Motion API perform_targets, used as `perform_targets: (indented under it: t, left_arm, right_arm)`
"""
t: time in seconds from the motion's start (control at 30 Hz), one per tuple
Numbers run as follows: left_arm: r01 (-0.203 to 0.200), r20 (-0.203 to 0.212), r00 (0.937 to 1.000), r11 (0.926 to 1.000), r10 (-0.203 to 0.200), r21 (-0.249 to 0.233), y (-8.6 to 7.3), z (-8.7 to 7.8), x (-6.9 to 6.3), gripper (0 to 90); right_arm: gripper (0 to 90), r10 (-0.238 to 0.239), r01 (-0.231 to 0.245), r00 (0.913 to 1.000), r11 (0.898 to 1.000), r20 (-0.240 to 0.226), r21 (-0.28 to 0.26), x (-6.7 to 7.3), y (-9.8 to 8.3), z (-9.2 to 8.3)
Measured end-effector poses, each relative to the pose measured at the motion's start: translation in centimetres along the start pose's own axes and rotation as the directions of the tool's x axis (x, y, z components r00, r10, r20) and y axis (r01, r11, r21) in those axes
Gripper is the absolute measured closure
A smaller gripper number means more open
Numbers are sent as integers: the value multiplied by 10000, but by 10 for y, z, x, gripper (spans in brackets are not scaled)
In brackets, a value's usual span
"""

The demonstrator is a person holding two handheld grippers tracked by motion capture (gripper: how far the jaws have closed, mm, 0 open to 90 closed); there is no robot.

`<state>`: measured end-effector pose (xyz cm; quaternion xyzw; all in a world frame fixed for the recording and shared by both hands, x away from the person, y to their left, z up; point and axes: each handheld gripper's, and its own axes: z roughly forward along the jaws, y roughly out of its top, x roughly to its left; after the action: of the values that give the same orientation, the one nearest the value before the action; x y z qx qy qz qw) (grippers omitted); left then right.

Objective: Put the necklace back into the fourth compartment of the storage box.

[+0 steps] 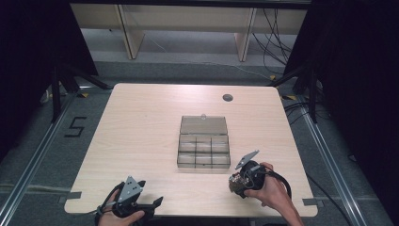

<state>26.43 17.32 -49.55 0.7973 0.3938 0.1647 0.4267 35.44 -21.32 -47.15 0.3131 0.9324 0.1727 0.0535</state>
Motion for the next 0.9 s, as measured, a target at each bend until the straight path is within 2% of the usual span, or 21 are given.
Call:
perform_targets:
  t: [0.1,0.13,0.17,0.2,0.23,0.27,0.3,0.33,0.4,0.47,0.5,0.53,0.57,0.6,0.67,0.73,0.77,0.87,0.9]
  left_arm:
    - [1,0,10000,10000,-1,-16,0,0,0,157]
    - [201,-17,9998,9998,-201,-13,0,0,-1,157]
    - [183,-11,9998,9998,-183,-11,0,0,-1,157]
    - [161,-16,9999,9999,-162,-13,0,0,-1,157]
    - [177,-22,9998,9998,-177,-23,0,0,-1,157]
    - [184,-24,9998,9998,-185,-28,0,0,-1,157]
    - [203,-24,9998,9998,-203,-39,0,0,-1,157]
    - [203,-24,9998,9998,-203,-39,0,0,-1,157]
    - [242,-14,9997,9997,-242,-76,0,0,0,157]
    - [354,-21,9994,9993,-354,-87,-1,0,-1,157]
    - [354,-21,9994,9993,-354,-87,-1,0,-1,157]
    - [211,-50,9998,9997,-212,-118,-1,0,0,157]
    - [211,-50,9998,9997,-212,-118,-1,0,0,157]
    - [207,-80,9998,9997,-207,-93,-1,0,0,157]
    - [179,-89,9998,9998,-180,-100,-1,0,1,157]
    - [202,-92,9998,9997,-203,-115,-1,0,1,157]
    - [354,-76,9993,9993,-355,-140,-1,0,1,157]
    - [389,-72,9992,9991,-390,-139,-1,0,0,157]
    - [130,-115,9998,9999,-130,-14,-1,-1,2,157]
  right_arm:
    - [306,148,-146,9999,9995,-73,262,0,2,3]
    - [319,-20,23,9999,9998,-112,221,-1,2,4]
    - [335,137,-133,9998,9996,-154,257,-1,2,5]
    - [352,8,-4,9999,9996,-112,298,-2,3,5]
    - [375,119,-113,9998,9991,-133,408,-2,3,7]
    - [401,-28,36,9997,9995,-247,319,-4,3,8]
    - [456,83,-70,9992,9994,-400,326,-4,3,10]
    - [456,83,-70,9992,9994,-400,326,-4,3,10]
    - [519,3,14,9985,9995,-556,320,-3,3,10]
    - [643,-55,78,9967,9996,-806,279,-4,4,8]
    - [643,-55,78,9967,9996,-806,279,-4,4,8]
    - [724,-397,418,9948,9989,-941,204,-6,5,5]
    - [724,-397,418,9948,9989,-941,204,-6,5,5]
    - [780,-646,665,9937,9976,-917,173,-4,7,1]
    - [792,-789,809,9922,9966,-969,165,-4,8,-1]
    - [796,-1169,1206,9895,9919,-851,405,-3,13,-5]
    - [797,-1248,1296,9885,9901,-853,534,-2,15,-6]
    - [798,-1357,1412,9883,9866,-695,820,-1,22,-15]
    - [798,-1357,1412,9883,9866,-695,820,-1,22,-15]
